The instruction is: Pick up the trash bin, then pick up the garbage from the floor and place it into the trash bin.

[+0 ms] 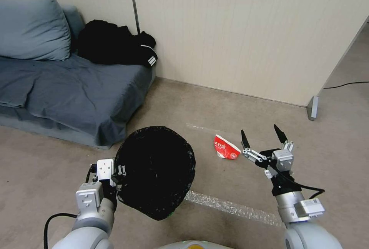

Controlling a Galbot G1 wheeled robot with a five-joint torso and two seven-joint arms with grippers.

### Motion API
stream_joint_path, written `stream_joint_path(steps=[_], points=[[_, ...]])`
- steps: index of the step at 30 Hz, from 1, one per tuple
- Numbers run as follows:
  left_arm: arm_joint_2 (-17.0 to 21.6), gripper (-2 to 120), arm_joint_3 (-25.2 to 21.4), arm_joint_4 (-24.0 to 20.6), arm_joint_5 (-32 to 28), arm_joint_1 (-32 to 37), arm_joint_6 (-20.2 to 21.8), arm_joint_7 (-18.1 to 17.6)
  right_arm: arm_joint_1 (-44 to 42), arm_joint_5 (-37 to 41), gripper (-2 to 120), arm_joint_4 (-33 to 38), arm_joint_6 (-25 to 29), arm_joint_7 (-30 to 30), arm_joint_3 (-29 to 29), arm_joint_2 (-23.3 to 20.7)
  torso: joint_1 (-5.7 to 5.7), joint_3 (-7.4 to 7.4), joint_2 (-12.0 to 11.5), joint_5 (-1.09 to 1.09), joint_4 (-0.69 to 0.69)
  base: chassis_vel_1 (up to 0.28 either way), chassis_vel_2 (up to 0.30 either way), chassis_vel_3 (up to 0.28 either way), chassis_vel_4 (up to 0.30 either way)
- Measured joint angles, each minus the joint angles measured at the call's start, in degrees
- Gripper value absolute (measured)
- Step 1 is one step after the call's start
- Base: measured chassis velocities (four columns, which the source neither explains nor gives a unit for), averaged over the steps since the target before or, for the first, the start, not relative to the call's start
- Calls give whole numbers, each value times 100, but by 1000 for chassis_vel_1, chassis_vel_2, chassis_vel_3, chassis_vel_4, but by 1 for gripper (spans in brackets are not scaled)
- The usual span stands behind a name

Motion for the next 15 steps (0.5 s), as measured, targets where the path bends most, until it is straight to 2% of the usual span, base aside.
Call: stream_joint_path(steps=[3, 6, 7, 9, 11, 13, 15], points=[[61, 3, 2, 83, -36, -60, -36, 41, 286, 50, 100, -282, -204, 13, -40, -207, 0, 0, 0, -2, -3, 0, 0, 0, 0], [60, 3, -13, 170, -46, -35, -114, 41, 897, 187, 100, -973, -715, -33, -269, -518, 0, 0, 0, -1, 1, 0, 0, 0, 0], [60, 3, -13, 170, -46, -35, -114, 41, 897, 187, 100, -973, -715, -33, -269, -518, 0, 0, 0, -1, 1, 0, 0, 0, 0], [38, 3, -29, 185, -44, -10, -133, 24, 1195, 272, 100, -1384, -945, -133, -432, -652, 0, 1, 0, 1, 0, 0, 0, 0, 0], [-14, 3, -61, 226, -27, 44, -148, 18, 1763, 367, 100, -2184, -1220, -298, -800, -820, 1, 1, 0, 0, 0, 0, 0, 0, 0], [-23, 3, -67, 237, -23, 51, -148, 18, 1842, 374, 100, -2306, -1245, -324, -850, -835, 0, 1, 0, 1, 1, 0, 0, 0, 0], [-51, 3, -81, 273, 4, 72, -149, 16, 2215, 381, 100, -2879, -1316, -474, -1063, -895, 0, 1, 0, -1, 0, 0, 0, 0, 0]])
